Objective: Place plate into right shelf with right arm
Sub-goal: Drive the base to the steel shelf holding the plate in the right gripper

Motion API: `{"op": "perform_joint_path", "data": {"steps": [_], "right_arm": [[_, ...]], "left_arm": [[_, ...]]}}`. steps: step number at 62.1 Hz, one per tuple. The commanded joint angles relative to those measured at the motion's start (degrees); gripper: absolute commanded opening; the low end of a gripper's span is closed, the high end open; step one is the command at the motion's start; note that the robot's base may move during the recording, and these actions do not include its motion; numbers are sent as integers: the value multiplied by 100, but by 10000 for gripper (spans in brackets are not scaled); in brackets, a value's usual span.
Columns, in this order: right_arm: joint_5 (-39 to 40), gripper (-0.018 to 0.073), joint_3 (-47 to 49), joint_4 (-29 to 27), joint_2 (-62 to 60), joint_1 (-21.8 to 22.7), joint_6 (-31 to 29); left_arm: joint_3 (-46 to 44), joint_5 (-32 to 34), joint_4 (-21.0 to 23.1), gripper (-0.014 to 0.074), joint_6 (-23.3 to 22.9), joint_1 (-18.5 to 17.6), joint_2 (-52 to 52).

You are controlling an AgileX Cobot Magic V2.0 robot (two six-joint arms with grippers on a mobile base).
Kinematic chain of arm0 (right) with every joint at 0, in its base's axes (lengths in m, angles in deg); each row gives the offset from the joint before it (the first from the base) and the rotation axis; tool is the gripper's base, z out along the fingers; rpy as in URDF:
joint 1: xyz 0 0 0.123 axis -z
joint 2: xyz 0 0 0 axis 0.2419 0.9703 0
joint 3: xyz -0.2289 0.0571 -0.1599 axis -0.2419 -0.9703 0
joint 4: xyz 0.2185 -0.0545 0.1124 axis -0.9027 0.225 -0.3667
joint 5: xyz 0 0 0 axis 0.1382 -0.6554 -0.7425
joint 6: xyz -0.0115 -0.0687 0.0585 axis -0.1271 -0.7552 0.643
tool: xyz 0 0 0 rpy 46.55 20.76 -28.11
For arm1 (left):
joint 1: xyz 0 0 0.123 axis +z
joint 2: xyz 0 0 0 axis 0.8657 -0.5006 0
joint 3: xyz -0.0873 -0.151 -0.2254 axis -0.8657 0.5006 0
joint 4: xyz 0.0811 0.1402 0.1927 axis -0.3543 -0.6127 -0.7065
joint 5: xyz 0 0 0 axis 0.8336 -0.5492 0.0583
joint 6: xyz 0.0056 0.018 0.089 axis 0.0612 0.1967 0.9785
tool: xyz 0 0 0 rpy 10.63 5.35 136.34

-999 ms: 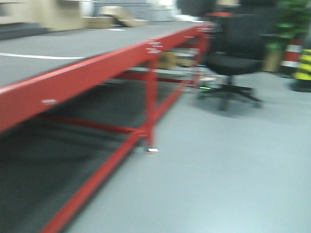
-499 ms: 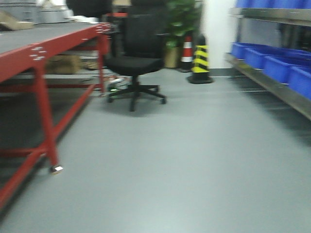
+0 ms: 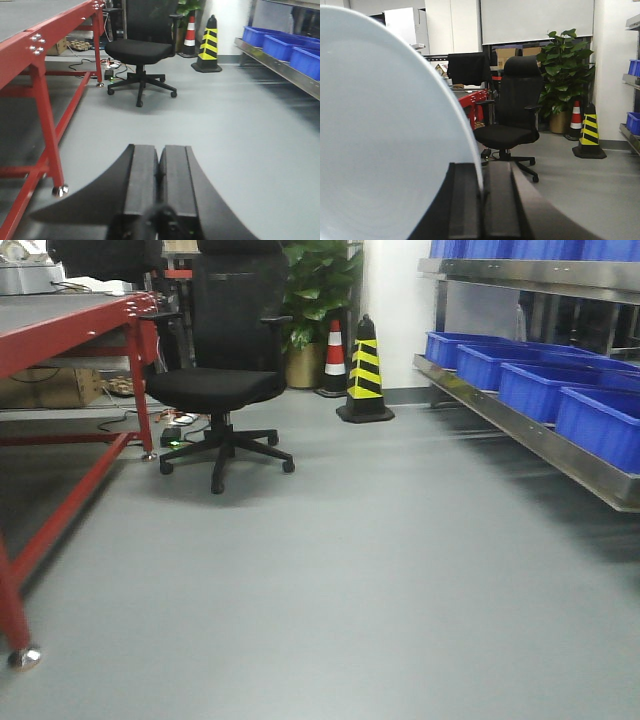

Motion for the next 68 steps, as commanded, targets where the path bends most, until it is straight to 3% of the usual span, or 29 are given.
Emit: {"op": "perform_joint_path", "data": {"steps": [1,68], "right_arm": [[552,55,131,94,100,10,-3],[524,55,131,94,112,10,-3]], "left_arm": [[57,485,35,-47,-16,5,34],[57,485,35,-47,-16,5,34]]}}
